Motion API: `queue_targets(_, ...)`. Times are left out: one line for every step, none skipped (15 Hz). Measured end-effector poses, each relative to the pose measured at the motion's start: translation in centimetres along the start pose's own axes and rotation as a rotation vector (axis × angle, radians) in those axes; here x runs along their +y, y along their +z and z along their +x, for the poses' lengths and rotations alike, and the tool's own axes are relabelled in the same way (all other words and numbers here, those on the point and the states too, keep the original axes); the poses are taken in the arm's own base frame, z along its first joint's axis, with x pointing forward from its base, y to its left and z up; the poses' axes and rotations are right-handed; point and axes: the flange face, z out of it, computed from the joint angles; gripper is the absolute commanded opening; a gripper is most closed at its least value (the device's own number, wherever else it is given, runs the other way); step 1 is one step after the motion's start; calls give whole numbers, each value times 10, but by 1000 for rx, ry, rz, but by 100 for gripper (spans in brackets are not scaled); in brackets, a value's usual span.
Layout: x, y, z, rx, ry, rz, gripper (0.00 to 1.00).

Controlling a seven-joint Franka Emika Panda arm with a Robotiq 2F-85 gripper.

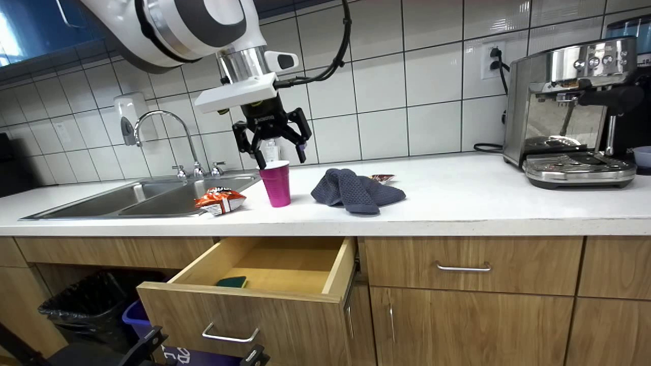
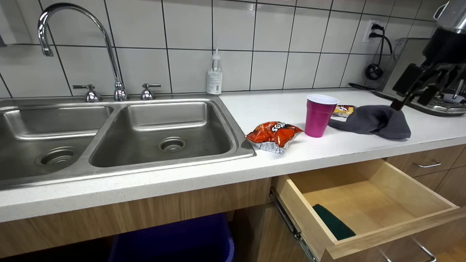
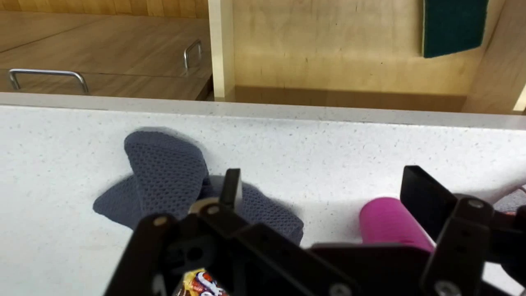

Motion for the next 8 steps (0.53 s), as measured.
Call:
queue_targets(4,-1,5,5,5,-3,100)
queue_targets(8,-2,10,8,11,-6,100)
queue_targets(12,-2,15,11,17,-9,100)
queue_targets(16,-1,20,14,23,-11,100)
queue_targets(20,0,25,15,30,-13,100)
queue_targets(24,0,30,17,39,-13,100)
queue_targets(28,2,36,20,51,-11,100)
queue_targets(33,2,42,25,67,-7,100)
